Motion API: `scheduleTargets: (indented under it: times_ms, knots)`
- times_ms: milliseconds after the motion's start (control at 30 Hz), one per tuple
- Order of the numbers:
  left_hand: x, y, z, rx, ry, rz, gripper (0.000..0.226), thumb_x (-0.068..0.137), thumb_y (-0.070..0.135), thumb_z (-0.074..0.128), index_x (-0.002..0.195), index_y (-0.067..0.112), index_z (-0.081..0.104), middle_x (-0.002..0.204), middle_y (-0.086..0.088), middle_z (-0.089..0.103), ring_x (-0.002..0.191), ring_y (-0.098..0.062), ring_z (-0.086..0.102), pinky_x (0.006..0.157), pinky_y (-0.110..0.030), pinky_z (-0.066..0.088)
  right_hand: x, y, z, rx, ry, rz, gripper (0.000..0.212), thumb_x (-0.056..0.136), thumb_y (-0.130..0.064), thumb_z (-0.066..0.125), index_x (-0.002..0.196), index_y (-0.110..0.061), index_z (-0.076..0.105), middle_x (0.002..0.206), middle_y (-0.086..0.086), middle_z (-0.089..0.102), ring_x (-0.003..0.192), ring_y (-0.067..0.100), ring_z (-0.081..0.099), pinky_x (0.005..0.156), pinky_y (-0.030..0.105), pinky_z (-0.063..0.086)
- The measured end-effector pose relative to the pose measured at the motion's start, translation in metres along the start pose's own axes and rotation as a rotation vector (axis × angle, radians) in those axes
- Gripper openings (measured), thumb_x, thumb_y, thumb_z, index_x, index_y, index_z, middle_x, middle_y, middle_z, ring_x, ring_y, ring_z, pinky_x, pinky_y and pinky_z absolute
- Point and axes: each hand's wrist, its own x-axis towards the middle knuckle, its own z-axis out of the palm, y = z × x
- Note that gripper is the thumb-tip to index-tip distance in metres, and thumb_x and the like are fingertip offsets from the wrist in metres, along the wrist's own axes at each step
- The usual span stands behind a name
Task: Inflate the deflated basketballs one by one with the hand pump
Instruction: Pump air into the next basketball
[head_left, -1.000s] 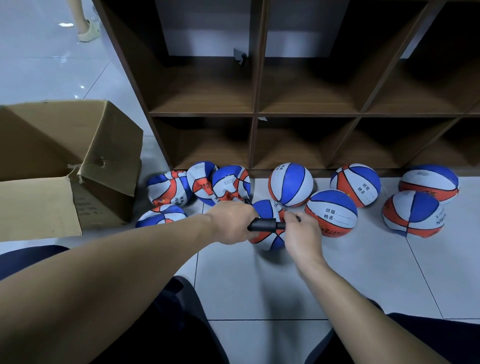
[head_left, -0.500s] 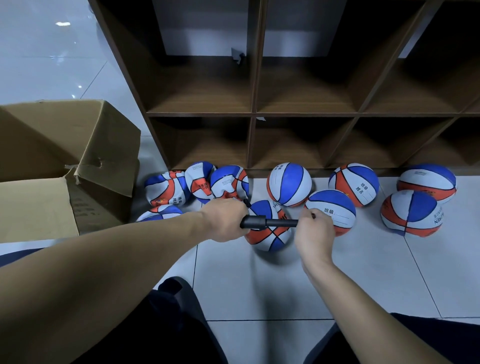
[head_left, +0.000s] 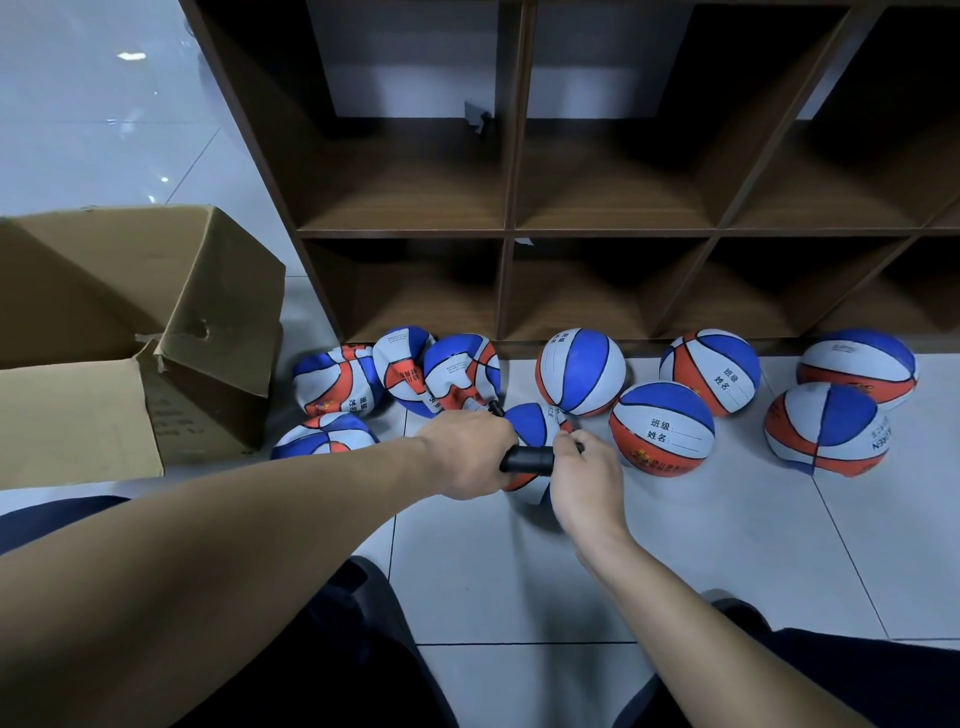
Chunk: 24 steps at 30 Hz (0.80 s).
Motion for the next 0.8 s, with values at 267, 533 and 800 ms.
scheduleTargets:
  times_ms: [267,533,800]
  knots:
    - [0.000,-0.005,-0.003,-0.017,-0.009,0.032,0.027,0.100,0.043,0.062,0.082,0.023,0.062,0.076,0.000,0.064,0.070,-0.021,0.061,0.058,-0.034,0.044,0.002,-0.002,-0.005,-0.001,-0.061,0.011,0.032,0.104,-0.025,0.054,0.075,-0.012,0.054,0.069,0.002,0.053,0.066,0.023,0.048,0.061,0.035,0.038]
    - [-0.004,-0.044,-0.008,0.003,-0.059,-0.050,0.022,0.097,0.042,0.064,0.085,0.024,0.063,0.075,0.005,0.063,0.069,-0.019,0.061,0.062,-0.035,0.048,0.028,0.002,-0.049,0.035,0.031,0.090,0.042,0.102,-0.016,0.056,0.063,-0.018,0.041,0.055,-0.012,0.041,0.064,0.020,0.037,0.059,0.034,0.030]
    - [-0.003,-0.028,-0.002,-0.009,-0.022,-0.071,0.022,0.099,0.040,0.060,0.083,0.025,0.063,0.076,0.003,0.060,0.070,-0.020,0.061,0.063,-0.037,0.052,0.020,-0.007,-0.039,0.021,0.057,0.052,0.040,0.100,-0.014,0.053,0.063,-0.020,0.044,0.055,-0.011,0.044,0.062,0.020,0.038,0.059,0.035,0.032]
